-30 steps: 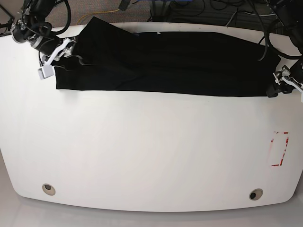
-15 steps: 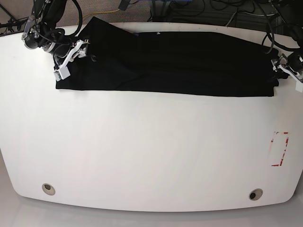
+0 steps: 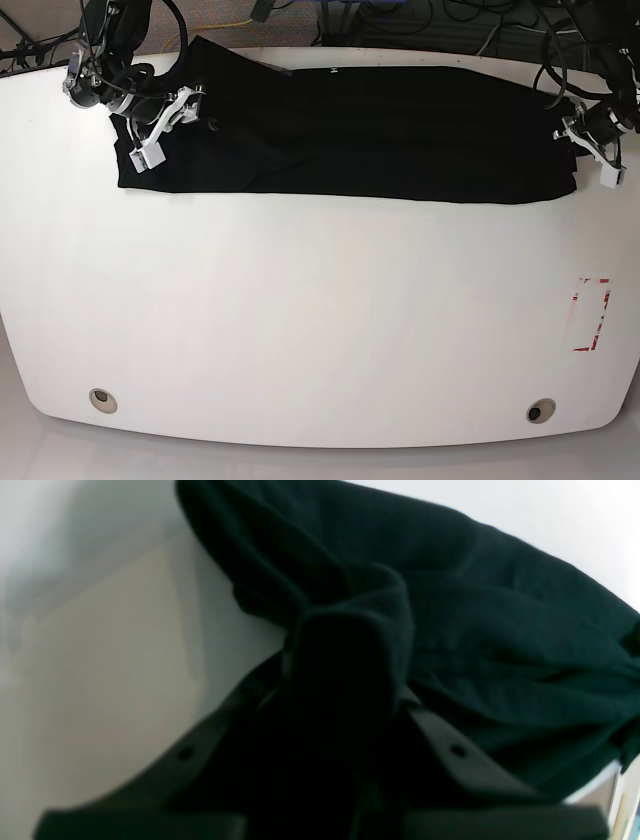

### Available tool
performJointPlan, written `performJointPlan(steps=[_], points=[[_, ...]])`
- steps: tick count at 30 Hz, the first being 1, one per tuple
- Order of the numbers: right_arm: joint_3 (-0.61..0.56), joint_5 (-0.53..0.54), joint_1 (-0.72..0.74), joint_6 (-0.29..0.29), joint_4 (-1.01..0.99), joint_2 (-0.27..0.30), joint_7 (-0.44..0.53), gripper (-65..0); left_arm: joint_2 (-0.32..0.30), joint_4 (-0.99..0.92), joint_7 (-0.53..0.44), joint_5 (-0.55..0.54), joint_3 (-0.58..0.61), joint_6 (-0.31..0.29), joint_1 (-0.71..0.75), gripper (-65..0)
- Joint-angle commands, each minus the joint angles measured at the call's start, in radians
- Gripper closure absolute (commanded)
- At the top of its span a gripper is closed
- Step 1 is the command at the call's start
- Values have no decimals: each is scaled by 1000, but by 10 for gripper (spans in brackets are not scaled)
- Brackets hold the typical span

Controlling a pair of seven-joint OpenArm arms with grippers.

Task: Fold the T-shirt properly
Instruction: 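Release the left gripper from the folded shirt's end, then move the left gripper inward over the folded shirt toward the right gripper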

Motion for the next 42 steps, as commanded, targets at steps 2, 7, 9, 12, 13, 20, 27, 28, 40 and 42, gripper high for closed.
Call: performJointPlan(steps=[2, 7, 9, 12, 13, 20, 27, 28, 40, 42], points=[[1, -19, 5, -3, -55, 15, 4, -479, -15, 145, 25, 18, -5, 2, 24, -49], [-2, -20, 13, -3, -104, 17, 7, -479, 26, 408, 30, 17, 3, 2, 87, -51], [-4, -20, 28, -3, -102, 17, 10, -479, 48, 509, 53, 18, 15, 2, 99, -53], [-4, -20, 28, -3, -105, 17, 10, -479, 82, 616, 134, 18, 44, 2, 104, -54], [-4, -22, 33, -3, -105, 17, 12, -479, 103, 641, 160, 18, 53, 2, 102, -54], [-4, -22, 37, -3, -101, 12, 12, -479, 257, 672, 238, 27, 158, 2, 29, -54], [-4, -22, 40, -3, -101, 12, 12, -479, 376, 672, 238, 27, 244, 128, -8, -82], [-4, -22, 40, -3, -104, 12, 12, -479, 389, 670, 238, 29, 251, 130, -11, -85], [-4, -20, 43, -3, -99, 10, 12, -479, 424, 667, 235, 110, 423, 128, -14, -88], [-4, -20, 43, -3, -101, 10, 12, -479, 424, 667, 235, 110, 437, 128, -17, -89]])
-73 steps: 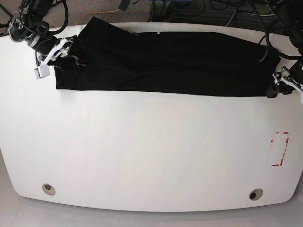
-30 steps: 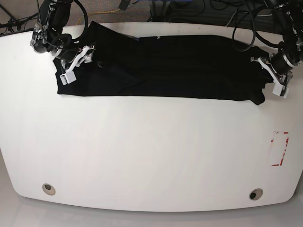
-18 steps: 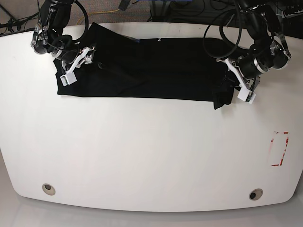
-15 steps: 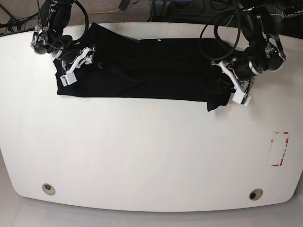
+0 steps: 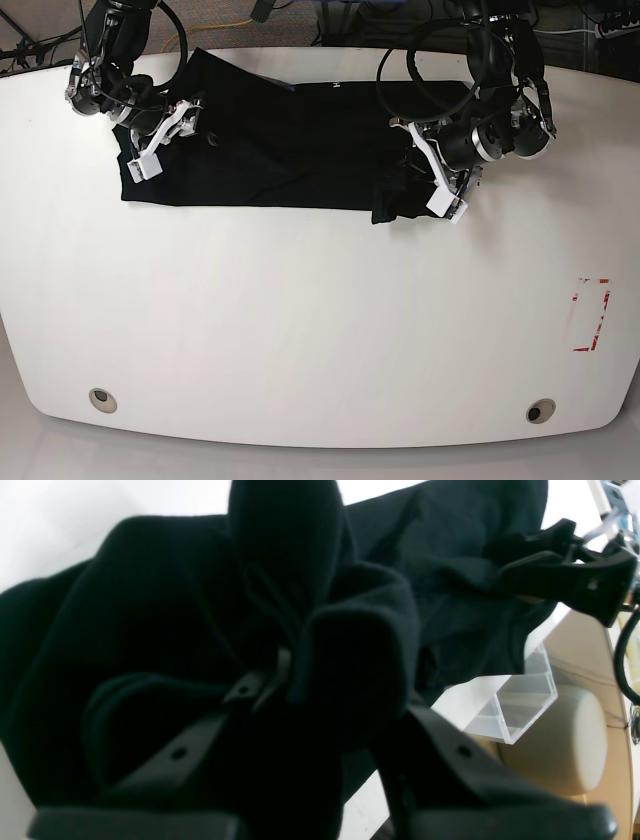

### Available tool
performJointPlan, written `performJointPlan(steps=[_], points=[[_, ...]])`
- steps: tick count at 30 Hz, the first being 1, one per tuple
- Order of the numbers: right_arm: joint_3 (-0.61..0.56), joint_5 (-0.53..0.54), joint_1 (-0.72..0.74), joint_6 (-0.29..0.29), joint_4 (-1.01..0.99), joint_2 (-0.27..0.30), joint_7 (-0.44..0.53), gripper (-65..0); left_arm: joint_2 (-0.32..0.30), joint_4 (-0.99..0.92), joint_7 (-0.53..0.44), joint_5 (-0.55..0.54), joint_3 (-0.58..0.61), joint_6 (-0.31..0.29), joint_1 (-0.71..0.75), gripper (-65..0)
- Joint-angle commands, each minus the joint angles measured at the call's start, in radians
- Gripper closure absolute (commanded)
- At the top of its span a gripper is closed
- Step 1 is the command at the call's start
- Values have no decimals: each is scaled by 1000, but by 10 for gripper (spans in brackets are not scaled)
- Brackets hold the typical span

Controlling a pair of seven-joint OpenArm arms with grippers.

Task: Fold the T-shirt properly
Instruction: 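Move the left gripper inward over the folded shirt toward the right gripper, then grasp the strip's middle with the left gripper, right gripper holding its end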

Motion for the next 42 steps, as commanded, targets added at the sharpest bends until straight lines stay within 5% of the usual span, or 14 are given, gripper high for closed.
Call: performJointPlan(steps=[1, 5, 11, 20, 29, 38, 42], points=[[-1, -52, -4, -17, -1, 6, -40, -479, 0, 18, -21, -24, 17, 2, -14, -89], [-3, -52, -2, -17, 1, 6, -40, -479, 1, 18, -23, -5, 54, 4, -46, -143], [-54, -52, 1, -17, -1, 11, -40, -479, 1, 21, -17, 31, 137, 4, -71, -360], [-57, -52, 7, -17, -1, 5, -40, -479, -5, 132, 34, 31, 298, 2, -101, -363], [-57, -52, 19, -17, -5, 5, -40, -479, -54, 141, 26, 31, 178, 2, -134, -360], [-57, -43, 34, -17, 1, 5, -40, -479, -200, 135, 5, 32, 146, 2, -129, -360], [-54, -41, 33, -17, 61, 3, -40, -479, -249, 116, -53, 130, 157, 2, -91, -360]])
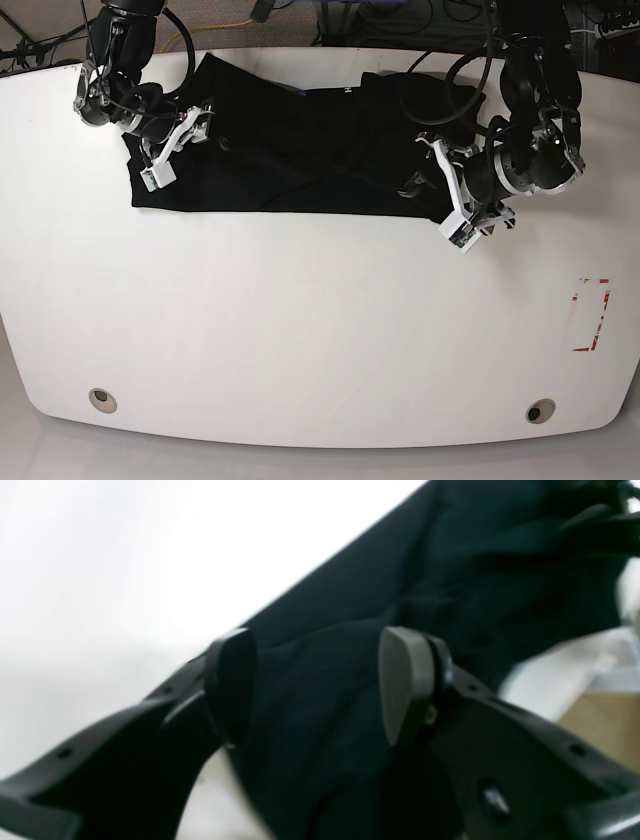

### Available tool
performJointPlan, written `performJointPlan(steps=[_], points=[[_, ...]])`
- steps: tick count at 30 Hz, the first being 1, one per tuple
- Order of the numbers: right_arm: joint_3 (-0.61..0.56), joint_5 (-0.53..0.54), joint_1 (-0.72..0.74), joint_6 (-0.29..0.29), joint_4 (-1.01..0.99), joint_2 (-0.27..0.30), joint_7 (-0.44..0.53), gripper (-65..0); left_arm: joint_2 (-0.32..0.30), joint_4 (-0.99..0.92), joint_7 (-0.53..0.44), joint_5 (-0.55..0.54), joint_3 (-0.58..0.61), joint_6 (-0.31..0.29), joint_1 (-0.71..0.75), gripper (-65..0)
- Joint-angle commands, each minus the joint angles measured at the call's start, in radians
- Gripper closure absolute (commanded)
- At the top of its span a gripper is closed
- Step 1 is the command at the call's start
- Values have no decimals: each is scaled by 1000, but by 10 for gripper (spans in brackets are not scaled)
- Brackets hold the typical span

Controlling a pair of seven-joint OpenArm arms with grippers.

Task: Fold the T-shirt properly
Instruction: 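Grasp the strip's middle with the left gripper, right gripper holding its end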

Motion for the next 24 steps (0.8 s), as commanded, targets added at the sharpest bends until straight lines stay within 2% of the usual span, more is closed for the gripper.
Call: performJointPlan(steps=[1, 4, 6, 11, 19, 24], points=[[4, -26, 0, -9, 68, 8, -32, -479, -28, -6, -44, 83, 15, -2, 15, -360], [4, -26, 0, -9, 168, 8, -35, -479, -66, -10, -130, 214, 0, -8, 58, -360], [2, -26, 1, -9, 205, 7, -44, -479, -89, -10, -189, 255, -29, -8, 96, -360], [-39, 14, 37, -9, 227, -19, -67, -480, -160, -58, -321, 286, -69, -9, 187, -360], [-222, 38, 92, -9, 227, -30, -63, -480, -182, -92, -326, 286, -98, -9, 259, -358], [-317, 17, 164, -9, 154, -93, -52, -480, -175, -96, -326, 286, -187, -9, 280, -358]])
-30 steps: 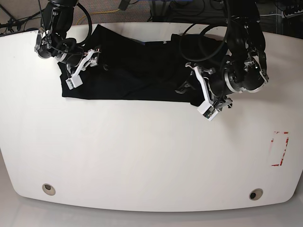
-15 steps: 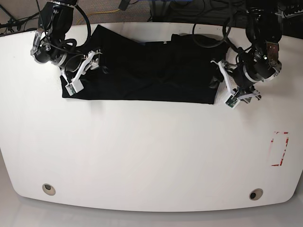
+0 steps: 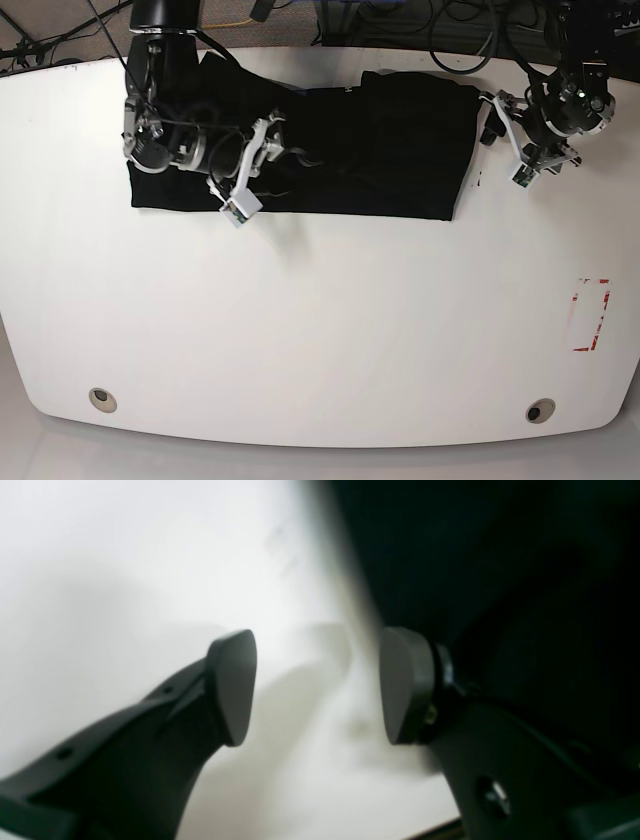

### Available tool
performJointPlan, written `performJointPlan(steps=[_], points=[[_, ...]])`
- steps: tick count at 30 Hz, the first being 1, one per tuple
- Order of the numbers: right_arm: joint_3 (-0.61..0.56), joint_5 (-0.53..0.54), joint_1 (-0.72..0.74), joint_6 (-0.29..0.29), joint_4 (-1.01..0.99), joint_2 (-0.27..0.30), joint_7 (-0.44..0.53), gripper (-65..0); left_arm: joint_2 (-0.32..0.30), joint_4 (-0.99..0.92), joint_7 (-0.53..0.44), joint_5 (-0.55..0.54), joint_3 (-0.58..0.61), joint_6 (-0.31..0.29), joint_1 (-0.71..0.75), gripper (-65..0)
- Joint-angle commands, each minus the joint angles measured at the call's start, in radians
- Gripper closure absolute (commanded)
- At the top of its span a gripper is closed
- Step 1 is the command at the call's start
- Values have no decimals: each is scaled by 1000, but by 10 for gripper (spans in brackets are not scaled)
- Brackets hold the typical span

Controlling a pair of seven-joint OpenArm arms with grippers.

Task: Fold the T-shirt properly
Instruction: 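Grasp the strip's middle with the left gripper, right gripper holding its end, then lift the strip's end with the right gripper and fold it toward the left gripper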

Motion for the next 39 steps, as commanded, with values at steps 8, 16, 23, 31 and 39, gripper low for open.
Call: performJointPlan(steps=[8, 16, 23, 31, 39], points=[[-144, -21, 120, 4, -170, -21, 27, -480, -14, 21, -19, -5, -82, -1, 19, -358], [-174, -23, 150, 4, -260, -16, 67, -442, 32, 18, -19, -5, -184, -1, 22, -358], [-242, -21, 157, 4, -253, -12, 76, -33, 49, 15, -19, -2, -207, -1, 21, -358], [-242, -18, 172, 4, -90, -12, 73, 0, 52, 12, -19, -2, -205, -1, 22, -358], [-240, -20, 256, 4, -90, 38, 73, 0, 52, 12, -19, 1, -205, -1, 30, -358]])
